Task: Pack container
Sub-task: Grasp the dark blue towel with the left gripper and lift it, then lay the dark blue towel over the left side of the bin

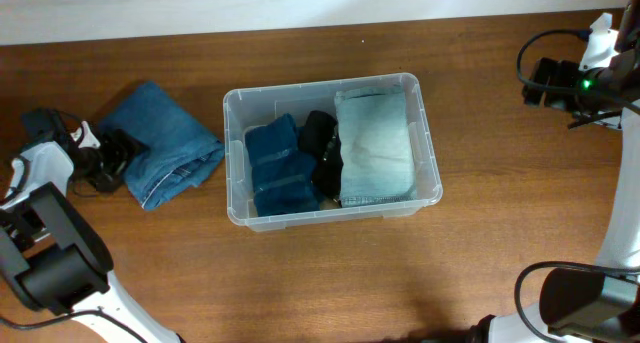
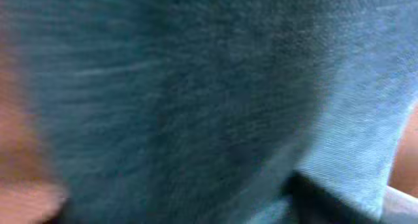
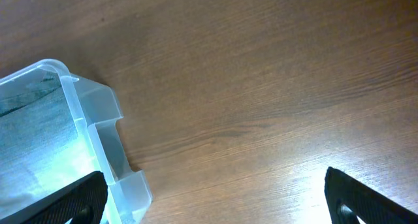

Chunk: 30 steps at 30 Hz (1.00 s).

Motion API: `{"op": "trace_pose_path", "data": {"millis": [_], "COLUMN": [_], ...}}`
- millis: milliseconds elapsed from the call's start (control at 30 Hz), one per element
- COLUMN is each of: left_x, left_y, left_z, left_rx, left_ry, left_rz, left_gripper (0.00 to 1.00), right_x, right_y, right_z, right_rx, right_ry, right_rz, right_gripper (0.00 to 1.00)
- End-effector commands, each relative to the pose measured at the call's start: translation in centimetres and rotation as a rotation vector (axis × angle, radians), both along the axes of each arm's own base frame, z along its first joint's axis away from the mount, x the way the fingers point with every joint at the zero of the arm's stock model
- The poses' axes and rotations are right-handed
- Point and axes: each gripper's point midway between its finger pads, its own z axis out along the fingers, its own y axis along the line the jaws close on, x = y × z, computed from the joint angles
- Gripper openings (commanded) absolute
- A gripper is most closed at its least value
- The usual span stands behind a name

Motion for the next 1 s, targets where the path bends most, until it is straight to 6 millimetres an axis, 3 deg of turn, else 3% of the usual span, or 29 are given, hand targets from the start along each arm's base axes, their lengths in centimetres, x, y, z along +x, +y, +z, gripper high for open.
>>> {"op": "trace_pose_path", "data": {"millis": [0,33,100,233,267,367,400,467,500,533,567,600,767,867,967], "left_x": [-0.2,0.0,0.3,0.2,-0.3,-2.4,-3.4,-5.0,-5.6,-6.6,-7.0,-7.5,-7.4,-6.9,-6.4], "left_y": [-2.4,-2.4,-2.3,-3.1,-4.6,-10.1,-12.8,-17.6,-19.7,-23.3,-24.8,-27.7,-32.3,-33.8,-33.9], "left_z": [-0.3,1.2,4.3,15.4,20.7,29.1,31.1,33.1,33.3,33.2,32.9,31.2,24.8,20.6,15.8], "left_rx": [-0.106,-0.097,-0.057,0.085,0.143,0.220,0.226,0.205,0.186,0.146,0.130,0.131,0.164,0.148,0.156], "left_ry": [-0.030,-0.058,-0.121,-0.333,-0.443,-0.644,-0.700,-0.762,-0.774,-0.775,-0.769,-0.717,-0.531,-0.414,-0.273], "left_rz": [-0.075,-0.078,-0.099,-0.169,-0.199,-0.308,-0.363,-0.473,-0.526,-0.618,-0.655,-0.724,-0.842,-0.886,-0.900], "left_gripper": [0.10,0.01,0.00,0.00,0.01,0.01,0.01,0.00,0.01,0.01,0.00,0.01,0.01,0.01,0.00], "right_x": [-0.1,-0.1,-0.2,-0.2,-0.2,-0.2,-0.2,-0.2,-0.2,-0.2,-0.2,-0.2,-0.2,-0.2,-0.2], "right_y": [0.1,0.1,0.2,0.2,0.2,0.2,0.2,0.2,0.2,0.2,0.2,0.2,0.2,0.2,0.2], "right_z": [0.8,0.8,0.8,0.7,0.7,0.7,0.7,0.7,0.7,0.7,0.7,0.7,0.7,0.7,0.7], "right_rx": [0.004,0.005,0.005,0.006,0.006,0.006,0.006,0.006,0.006,0.006,0.006,0.006,0.007,0.007,0.007], "right_ry": [-0.024,-0.022,-0.021,-0.019,-0.019,-0.019,-0.018,-0.018,-0.018,-0.018,-0.018,-0.018,-0.018,-0.018,-0.018], "right_rz": [-0.004,-0.004,-0.004,-0.004,-0.004,-0.004,-0.004,-0.004,-0.004,-0.004,-0.004,-0.004,-0.004,-0.004,-0.004], "right_gripper": [0.98,0.98,0.98,0.98,0.98,0.98,0.98,0.98,0.98,0.98,0.99,0.98,0.98,0.98,0.98]}}
